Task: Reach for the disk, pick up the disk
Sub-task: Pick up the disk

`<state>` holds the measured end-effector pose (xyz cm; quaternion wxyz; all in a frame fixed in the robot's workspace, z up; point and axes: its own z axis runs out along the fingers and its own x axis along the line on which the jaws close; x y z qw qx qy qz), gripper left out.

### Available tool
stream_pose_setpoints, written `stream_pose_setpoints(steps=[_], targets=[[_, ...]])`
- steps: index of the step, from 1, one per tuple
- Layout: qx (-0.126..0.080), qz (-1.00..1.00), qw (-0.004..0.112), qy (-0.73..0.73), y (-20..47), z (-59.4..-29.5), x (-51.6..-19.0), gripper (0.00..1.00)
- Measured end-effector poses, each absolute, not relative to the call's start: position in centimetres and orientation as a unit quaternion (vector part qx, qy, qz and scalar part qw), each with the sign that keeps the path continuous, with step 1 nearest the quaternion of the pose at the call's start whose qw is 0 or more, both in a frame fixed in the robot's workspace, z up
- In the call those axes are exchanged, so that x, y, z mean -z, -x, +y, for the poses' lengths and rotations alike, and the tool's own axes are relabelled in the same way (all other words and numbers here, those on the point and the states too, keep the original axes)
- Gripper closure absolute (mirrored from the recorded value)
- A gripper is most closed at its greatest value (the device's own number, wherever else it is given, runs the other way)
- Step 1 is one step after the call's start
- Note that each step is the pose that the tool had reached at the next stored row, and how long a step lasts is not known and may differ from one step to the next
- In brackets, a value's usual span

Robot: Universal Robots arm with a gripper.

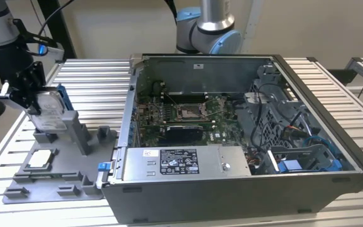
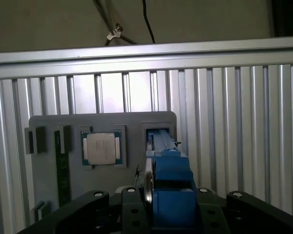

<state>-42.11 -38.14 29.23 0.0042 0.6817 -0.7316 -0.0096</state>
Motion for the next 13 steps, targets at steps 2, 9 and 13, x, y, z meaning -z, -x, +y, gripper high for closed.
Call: stream_pose_setpoints(steps=[2, 9, 13], targets=[[0.010, -0.731, 0.004, -0.683, 42.1, -38.1, -29.8, 1.00], [0.010, -0.729, 0.004, -0.685, 42.1, -38.1, -32.3, 1.00], [0.010, -0.726, 0.004, -0.688, 42.1, -38.1, -34.1, 1.00]])
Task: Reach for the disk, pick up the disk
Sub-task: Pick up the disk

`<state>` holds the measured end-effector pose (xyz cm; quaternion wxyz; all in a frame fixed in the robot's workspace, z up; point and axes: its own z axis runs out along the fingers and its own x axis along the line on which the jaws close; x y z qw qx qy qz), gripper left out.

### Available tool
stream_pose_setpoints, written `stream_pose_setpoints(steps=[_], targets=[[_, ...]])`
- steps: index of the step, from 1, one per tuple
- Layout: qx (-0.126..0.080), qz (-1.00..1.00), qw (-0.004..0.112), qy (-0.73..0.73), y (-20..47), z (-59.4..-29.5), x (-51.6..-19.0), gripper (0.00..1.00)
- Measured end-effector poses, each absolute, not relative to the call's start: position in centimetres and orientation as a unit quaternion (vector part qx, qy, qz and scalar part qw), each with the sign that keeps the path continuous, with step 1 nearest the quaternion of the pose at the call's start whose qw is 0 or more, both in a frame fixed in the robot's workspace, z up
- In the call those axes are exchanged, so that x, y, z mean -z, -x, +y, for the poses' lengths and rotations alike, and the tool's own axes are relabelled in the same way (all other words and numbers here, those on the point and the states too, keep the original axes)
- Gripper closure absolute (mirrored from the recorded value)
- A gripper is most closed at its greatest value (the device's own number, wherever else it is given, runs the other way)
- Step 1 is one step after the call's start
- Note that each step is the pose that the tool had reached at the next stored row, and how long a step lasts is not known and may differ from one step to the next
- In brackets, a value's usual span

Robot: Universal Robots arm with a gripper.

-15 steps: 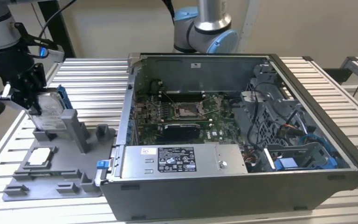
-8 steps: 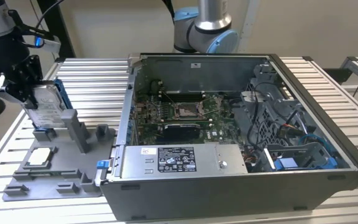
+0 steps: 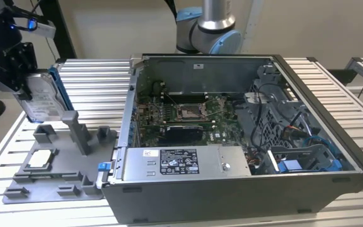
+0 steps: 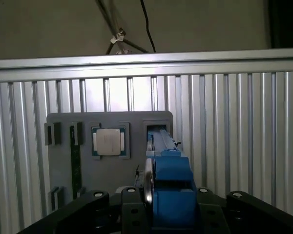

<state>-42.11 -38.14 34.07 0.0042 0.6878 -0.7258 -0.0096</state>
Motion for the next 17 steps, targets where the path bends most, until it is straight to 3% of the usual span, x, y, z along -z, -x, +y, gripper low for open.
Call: stream_pose_setpoints(steps=[17], targets=[[0.010, -0.723, 0.004, -0.691, 42.1, -38.1, -41.8, 1.00]])
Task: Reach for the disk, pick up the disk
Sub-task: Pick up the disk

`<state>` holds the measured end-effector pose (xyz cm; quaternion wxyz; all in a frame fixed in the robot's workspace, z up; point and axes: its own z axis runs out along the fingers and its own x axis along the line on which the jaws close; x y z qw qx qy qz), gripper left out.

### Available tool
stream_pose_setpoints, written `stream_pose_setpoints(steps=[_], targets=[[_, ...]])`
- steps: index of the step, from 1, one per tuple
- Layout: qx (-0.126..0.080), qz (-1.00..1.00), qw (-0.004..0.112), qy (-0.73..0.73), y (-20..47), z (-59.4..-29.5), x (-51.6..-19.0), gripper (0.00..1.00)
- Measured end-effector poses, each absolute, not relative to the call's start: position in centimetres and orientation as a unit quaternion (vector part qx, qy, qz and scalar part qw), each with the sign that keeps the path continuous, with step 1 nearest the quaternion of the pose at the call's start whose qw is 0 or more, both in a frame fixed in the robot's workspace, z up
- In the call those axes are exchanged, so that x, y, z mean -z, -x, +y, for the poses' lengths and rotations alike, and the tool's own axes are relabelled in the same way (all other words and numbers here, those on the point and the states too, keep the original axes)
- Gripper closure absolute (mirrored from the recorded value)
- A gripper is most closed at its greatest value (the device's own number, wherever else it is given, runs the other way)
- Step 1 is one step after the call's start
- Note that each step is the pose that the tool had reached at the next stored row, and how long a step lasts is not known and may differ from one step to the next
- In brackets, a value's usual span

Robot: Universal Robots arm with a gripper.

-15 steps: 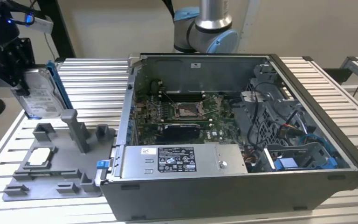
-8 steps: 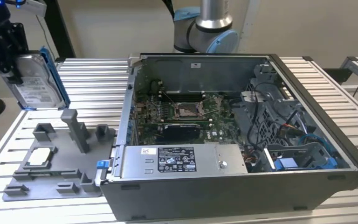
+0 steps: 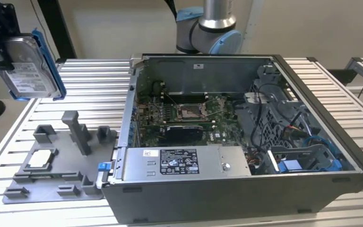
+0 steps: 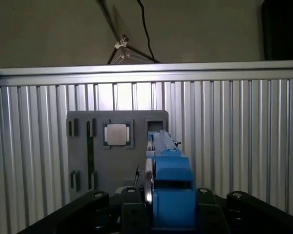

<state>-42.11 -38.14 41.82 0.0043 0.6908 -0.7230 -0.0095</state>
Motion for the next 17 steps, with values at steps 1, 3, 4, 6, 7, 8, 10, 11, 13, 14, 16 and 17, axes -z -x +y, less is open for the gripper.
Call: stream_pose_setpoints(steps=[1, 3, 4, 6, 7, 8, 10, 11, 13, 14, 16, 17], targets=[[0.010, -0.723, 0.004, -0.691, 42.1, -38.1, -42.3, 1.00], [0.010, -0.723, 0.004, -0.691, 42.1, -38.1, -43.2, 1.00], [0.010, -0.723, 0.004, -0.691, 42.1, -38.1, -43.6, 1.00], [0.010, -0.723, 0.004, -0.691, 42.1, -38.1, -44.4, 1.00], [0.010, -0.723, 0.004, -0.691, 42.1, -38.1, -44.7, 1.00], [0.010, -0.723, 0.004, -0.691, 42.1, -38.1, -45.0, 1.00], [0.010, -0.723, 0.004, -0.691, 42.1, -38.1, -45.6, 1.00], [0.010, -0.723, 0.004, -0.691, 42.1, -38.1, -45.9, 1.00], [0.010, -0.723, 0.004, -0.691, 42.1, -38.1, -46.4, 1.00], [0.010, -0.723, 0.004, -0.691, 42.1, -38.1, -46.7, 1.00], [0.010, -0.723, 0.004, -0.691, 42.1, -38.1, -47.2, 1.00], [0.010, -0.723, 0.004, -0.691, 42.1, -38.1, -47.5, 1.00]])
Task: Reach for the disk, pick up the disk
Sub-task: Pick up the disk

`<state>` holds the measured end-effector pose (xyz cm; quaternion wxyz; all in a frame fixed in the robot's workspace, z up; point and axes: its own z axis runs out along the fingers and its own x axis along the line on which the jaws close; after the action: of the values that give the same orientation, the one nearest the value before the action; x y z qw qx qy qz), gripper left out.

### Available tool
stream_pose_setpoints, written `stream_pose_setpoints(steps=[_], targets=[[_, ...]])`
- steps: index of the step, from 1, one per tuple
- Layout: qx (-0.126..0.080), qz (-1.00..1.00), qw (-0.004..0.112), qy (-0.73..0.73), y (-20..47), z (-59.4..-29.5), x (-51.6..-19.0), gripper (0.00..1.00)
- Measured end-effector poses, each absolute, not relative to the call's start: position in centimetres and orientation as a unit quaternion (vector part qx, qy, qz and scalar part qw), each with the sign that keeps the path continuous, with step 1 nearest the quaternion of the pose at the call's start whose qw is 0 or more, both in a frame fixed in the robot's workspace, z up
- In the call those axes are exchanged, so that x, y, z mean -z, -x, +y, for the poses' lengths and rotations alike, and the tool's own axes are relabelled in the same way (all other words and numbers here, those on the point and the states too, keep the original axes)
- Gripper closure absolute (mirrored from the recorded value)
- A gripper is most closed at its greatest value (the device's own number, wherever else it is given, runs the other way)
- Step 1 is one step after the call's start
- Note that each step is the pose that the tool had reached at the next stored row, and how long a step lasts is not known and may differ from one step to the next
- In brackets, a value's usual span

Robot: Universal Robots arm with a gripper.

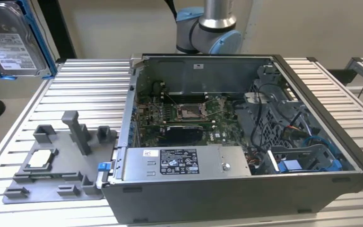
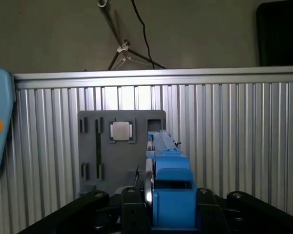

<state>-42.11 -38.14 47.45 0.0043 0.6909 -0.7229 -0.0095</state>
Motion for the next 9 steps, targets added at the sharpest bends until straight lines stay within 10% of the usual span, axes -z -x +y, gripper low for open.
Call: stream_pose_setpoints(steps=[9], targets=[[0.010, -0.723, 0.004, -0.691, 42.10, -38.14, -48.65, 1.00]])
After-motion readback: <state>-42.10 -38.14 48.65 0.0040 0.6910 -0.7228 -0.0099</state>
